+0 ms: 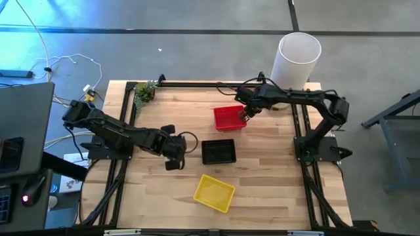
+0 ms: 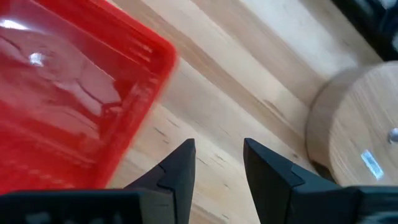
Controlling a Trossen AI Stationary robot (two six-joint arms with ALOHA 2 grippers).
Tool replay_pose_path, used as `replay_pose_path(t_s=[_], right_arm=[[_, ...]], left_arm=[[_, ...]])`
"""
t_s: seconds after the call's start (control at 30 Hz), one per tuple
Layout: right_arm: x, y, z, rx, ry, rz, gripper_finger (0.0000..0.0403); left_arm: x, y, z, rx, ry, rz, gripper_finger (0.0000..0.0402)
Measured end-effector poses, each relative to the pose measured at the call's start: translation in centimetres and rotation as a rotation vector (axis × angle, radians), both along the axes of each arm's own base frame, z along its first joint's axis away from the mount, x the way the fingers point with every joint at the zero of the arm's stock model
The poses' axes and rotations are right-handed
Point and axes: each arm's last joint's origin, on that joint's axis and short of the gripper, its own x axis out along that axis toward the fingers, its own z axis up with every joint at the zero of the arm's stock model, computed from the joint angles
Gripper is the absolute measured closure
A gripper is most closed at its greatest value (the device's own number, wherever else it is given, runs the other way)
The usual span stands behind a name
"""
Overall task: Stack baskets by color
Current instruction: Adjust the stacked red bins
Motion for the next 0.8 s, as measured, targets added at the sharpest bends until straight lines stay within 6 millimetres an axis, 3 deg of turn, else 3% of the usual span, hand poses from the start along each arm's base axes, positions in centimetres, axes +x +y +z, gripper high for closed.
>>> replay_pose_path(t_s=[0.33, 0.8], right_arm=[[0.9, -0.9, -3.9, 0.117, 0.087, -0.055, 0.0281], [3.0, 0.1, -4.2, 0.146, -0.075, -0.045, 0.0281]], left_arm=[[-1.1, 1.1, -2.1, -0.051, 0.012, 0.026, 0.0289], [-0.7, 1.0, -2.2, -0.085, -0.017, -0.015, 0.0289]])
